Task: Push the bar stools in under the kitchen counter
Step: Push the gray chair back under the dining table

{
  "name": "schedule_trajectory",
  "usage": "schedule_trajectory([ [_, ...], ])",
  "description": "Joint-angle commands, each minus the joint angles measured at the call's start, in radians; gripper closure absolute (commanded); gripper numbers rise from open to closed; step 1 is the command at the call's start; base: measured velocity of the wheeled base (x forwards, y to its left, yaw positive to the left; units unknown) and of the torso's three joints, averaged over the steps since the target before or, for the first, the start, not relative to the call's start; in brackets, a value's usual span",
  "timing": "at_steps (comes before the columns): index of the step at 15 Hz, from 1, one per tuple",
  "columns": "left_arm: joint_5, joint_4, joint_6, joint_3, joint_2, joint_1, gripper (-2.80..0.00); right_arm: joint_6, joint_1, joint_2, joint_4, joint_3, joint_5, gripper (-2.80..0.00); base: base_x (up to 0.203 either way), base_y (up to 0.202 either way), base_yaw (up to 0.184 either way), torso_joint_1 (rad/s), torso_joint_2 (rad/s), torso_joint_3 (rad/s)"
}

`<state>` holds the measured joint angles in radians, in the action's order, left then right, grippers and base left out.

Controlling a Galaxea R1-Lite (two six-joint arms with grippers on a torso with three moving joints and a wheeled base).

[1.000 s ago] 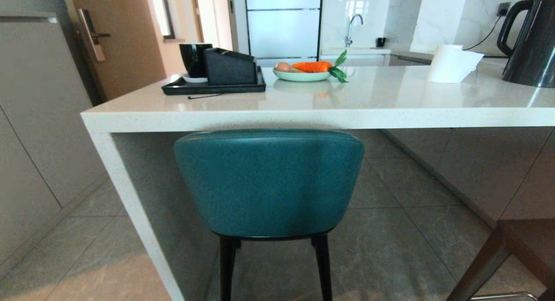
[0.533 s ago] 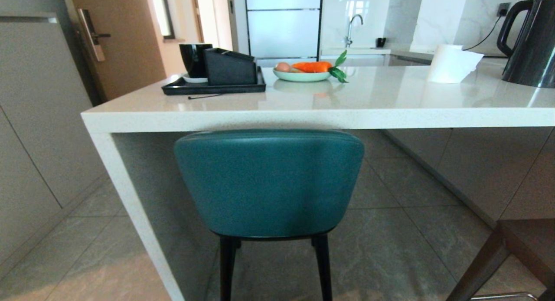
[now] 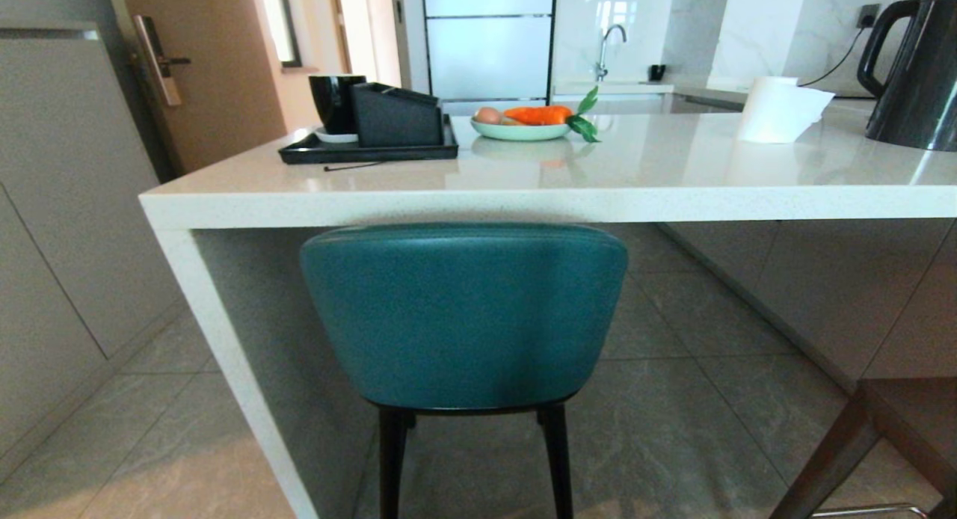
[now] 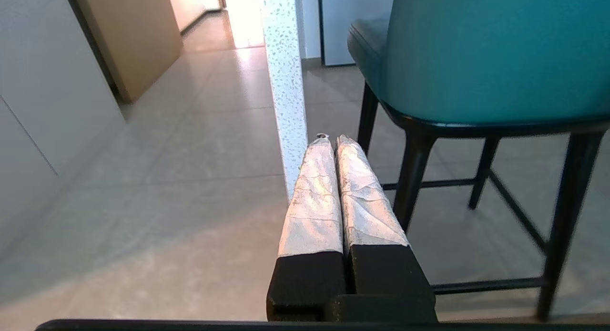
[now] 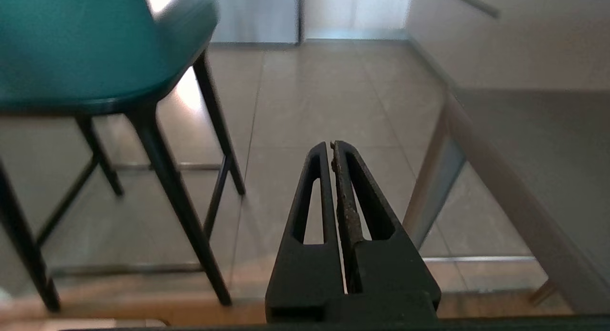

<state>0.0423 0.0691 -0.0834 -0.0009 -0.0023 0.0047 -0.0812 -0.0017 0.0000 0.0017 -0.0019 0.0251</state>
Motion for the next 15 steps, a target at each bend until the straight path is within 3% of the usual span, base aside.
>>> schedule_trajectory([
  [1,0.002,-0.022,-0.028,0.005,0.001,0.0,0.0,-0.016,0.0,0.002,0.004,0.003,0.009,0.0,0.0,0.0,0.0,0.0,0.0,0.0],
  [2,-0.005,-0.09,-0.035,0.0,0.001,-0.001,0.0,0.004,0.0,0.002,0.004,0.003,0.001,0.0,0.0,0.0,0.0,0.0,0.0,0.0],
  [4,-0.025,-0.073,-0.015,0.002,0.001,0.0,0.0,0.091,0.0,0.002,-0.011,0.006,-0.028,0.0,0.0,0.0,0.0,0.0,0.0,0.0],
  [5,-0.028,-0.07,-0.006,0.003,0.001,-0.002,0.0,0.093,0.0,0.002,-0.012,0.007,-0.03,0.0,0.0,0.0,0.0,0.0,0.0,0.0],
  [7,-0.05,-0.069,0.079,0.002,0.001,-0.002,0.0,0.092,0.0,0.002,-0.012,0.007,-0.03,0.0,0.0,0.0,0.0,0.0,0.0,0.0],
  [15,-0.049,-0.057,0.083,0.004,0.001,-0.003,0.0,0.093,0.002,0.002,-0.012,0.007,-0.03,0.0,0.0,0.0,0.0,0.0,0.0,0.0],
])
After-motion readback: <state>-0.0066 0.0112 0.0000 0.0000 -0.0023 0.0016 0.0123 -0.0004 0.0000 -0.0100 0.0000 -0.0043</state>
